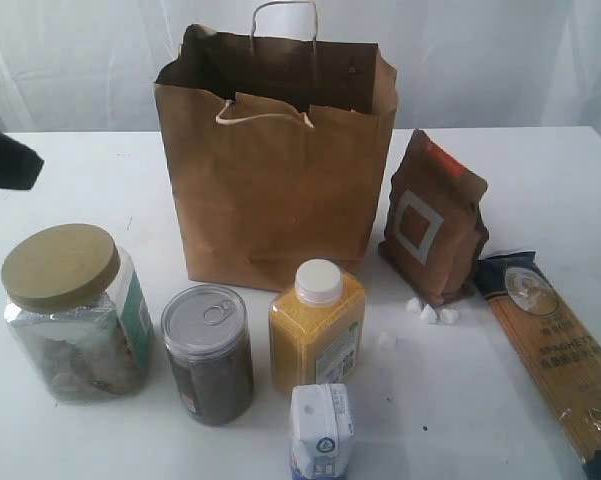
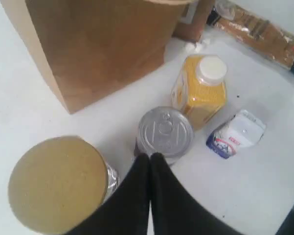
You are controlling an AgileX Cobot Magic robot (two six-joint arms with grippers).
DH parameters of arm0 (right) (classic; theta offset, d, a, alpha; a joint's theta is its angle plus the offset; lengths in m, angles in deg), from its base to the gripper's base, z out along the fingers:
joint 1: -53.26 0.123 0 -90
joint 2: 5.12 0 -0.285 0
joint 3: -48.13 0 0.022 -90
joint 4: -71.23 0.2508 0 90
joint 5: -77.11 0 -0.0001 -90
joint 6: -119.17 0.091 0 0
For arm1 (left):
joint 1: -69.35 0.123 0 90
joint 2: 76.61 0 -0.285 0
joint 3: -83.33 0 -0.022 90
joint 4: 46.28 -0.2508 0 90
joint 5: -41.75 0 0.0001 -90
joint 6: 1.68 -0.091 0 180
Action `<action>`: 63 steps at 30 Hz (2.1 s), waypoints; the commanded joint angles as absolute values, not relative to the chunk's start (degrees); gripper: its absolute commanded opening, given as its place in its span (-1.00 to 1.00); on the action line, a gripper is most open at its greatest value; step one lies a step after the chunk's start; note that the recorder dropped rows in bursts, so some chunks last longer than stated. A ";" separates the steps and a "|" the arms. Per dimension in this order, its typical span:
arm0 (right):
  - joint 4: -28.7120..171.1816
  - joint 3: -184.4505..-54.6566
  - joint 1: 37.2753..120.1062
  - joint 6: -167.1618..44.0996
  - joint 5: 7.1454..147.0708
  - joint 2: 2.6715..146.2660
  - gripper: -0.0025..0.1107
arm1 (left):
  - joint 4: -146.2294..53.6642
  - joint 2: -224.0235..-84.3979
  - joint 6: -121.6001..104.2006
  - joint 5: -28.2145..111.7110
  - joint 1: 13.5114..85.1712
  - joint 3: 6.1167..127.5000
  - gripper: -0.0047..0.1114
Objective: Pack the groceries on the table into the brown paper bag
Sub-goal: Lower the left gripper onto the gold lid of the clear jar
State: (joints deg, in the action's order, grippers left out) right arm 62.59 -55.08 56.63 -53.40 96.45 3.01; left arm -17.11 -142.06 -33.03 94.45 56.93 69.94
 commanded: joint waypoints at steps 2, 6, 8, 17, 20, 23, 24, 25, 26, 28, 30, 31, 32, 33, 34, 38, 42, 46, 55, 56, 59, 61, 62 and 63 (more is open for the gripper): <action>62.71 -54.66 56.85 -53.16 96.39 2.67 -0.96 | -19.51 -141.86 -29.67 94.64 55.90 66.63 -0.28; 62.71 -54.66 56.85 -53.16 96.39 2.67 -0.96 | -19.80 -142.11 -21.50 91.18 55.90 65.14 0.48; 62.71 -54.66 56.85 -53.16 96.39 2.67 -0.96 | -20.27 -142.85 -17.90 90.28 55.90 64.72 0.72; 62.71 -54.66 56.85 -53.16 96.39 2.67 -0.96 | -25.09 -148.88 -16.16 89.36 55.90 64.72 0.82; 62.71 -54.66 56.85 -53.16 96.39 2.67 -0.96 | -28.46 -150.48 -16.16 88.27 55.90 64.72 0.82; 62.71 -54.66 56.85 -53.16 96.39 2.67 -0.96 | -31.07 -151.70 -15.20 87.29 55.90 64.72 0.82; 62.71 -54.66 56.85 -53.16 96.39 2.67 -0.96 | -31.19 -151.99 -14.96 86.89 55.90 64.72 0.82; 62.71 -54.66 56.85 -53.16 96.39 2.67 -0.96 | -31.19 -152.48 -14.96 86.76 55.90 64.72 0.82; 62.71 -54.66 56.85 -53.16 96.39 2.67 -0.96 | -31.08 -152.73 -14.96 86.37 55.90 64.72 0.82; 62.71 -54.66 56.85 -53.16 96.39 2.67 -0.96 | -31.08 -153.27 -14.96 86.36 55.90 64.72 0.82; 62.71 -54.66 56.85 -53.16 96.39 2.67 -0.96 | -31.08 -153.83 -14.96 86.36 55.90 64.72 0.82; 62.71 -54.66 56.85 -53.16 96.39 2.67 -0.96 | -31.08 -154.07 -14.96 86.21 55.90 64.72 0.82; 62.71 -54.66 56.85 -53.16 96.39 2.67 -0.96 | -31.08 -154.51 -14.96 86.04 55.90 64.72 0.82; 62.71 -54.66 56.85 -53.16 96.39 2.67 -0.96 | -31.08 -154.77 -14.96 85.79 55.90 64.72 0.82; 62.71 -54.66 56.85 -53.16 96.39 2.67 -0.96 | -31.08 -155.13 -14.96 85.47 55.90 64.72 0.82; 62.71 -54.66 56.85 -53.16 96.39 2.67 -0.96 | -31.44 -156.39 -14.96 84.49 55.90 64.72 0.82; 62.71 -54.66 56.85 -53.16 96.39 2.67 -0.96 | -33.16 -157.18 -14.96 83.58 55.90 64.72 0.82; 62.71 -54.66 56.85 -53.16 96.39 2.67 -0.96 | -33.32 -157.89 -14.96 83.46 55.90 64.72 0.82; 62.71 -54.66 56.85 -53.16 96.39 2.67 -0.96 | -32.03 -158.77 -14.96 84.13 55.17 64.72 0.82; 62.71 -54.66 56.85 -53.16 96.39 2.67 -0.96 | -32.03 -158.90 -14.96 84.42 55.17 64.72 0.82; 62.71 -54.66 56.85 -53.16 96.39 2.67 -0.96 | -31.78 -159.28 -14.85 85.13 55.04 64.72 0.82; 62.71 -54.66 56.85 -53.16 96.39 2.67 -0.96 | -31.78 -159.43 -14.48 85.26 54.65 64.72 0.82; 62.71 -54.66 56.85 -53.16 96.39 2.67 -0.96 | -31.78 -159.41 -14.37 85.01 54.34 64.59 0.82; 62.71 -54.66 56.85 -53.16 96.39 2.67 -0.96 | -31.78 -159.59 -14.37 84.45 54.18 64.22 0.82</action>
State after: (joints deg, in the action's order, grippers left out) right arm 62.59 -55.08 56.63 -53.30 96.45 3.01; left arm -32.86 -159.37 -15.28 83.82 55.01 65.05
